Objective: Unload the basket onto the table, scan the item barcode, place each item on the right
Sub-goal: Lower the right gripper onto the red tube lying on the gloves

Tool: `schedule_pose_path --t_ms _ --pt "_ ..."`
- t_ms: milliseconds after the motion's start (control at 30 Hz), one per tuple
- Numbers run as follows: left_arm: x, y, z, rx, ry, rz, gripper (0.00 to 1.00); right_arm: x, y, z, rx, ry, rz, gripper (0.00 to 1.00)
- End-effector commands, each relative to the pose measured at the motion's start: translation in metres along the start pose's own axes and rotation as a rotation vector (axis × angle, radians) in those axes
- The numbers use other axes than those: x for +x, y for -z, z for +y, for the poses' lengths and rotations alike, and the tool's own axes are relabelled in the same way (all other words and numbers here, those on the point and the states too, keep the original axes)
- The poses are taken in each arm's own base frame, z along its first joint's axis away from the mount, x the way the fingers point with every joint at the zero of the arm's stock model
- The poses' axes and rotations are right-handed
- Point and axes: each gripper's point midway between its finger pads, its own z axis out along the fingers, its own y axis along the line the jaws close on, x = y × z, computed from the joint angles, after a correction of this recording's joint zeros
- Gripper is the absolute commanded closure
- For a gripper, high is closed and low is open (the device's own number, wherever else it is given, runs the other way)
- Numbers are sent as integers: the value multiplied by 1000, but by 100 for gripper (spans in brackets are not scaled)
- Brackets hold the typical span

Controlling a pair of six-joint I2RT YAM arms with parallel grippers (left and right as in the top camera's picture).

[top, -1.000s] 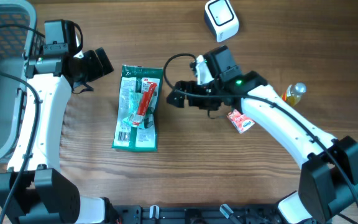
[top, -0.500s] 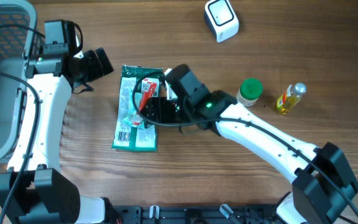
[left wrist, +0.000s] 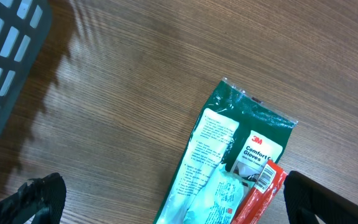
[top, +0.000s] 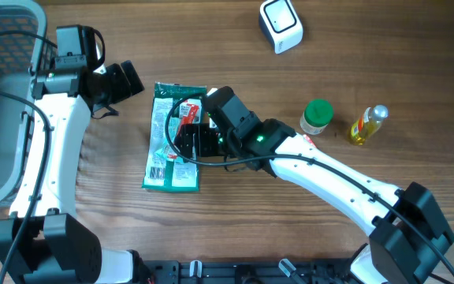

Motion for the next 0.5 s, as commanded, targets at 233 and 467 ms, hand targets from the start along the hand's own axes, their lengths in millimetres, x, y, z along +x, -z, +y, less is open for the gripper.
schedule_pose_path --t_ms 233,467 --pt "-5 6 -2 14 1 -18 0 2 -16 -16 59 -12 9 11" --pt "-5 6 -2 14 1 -18 0 8 -31 -26 85 -21 37 11"
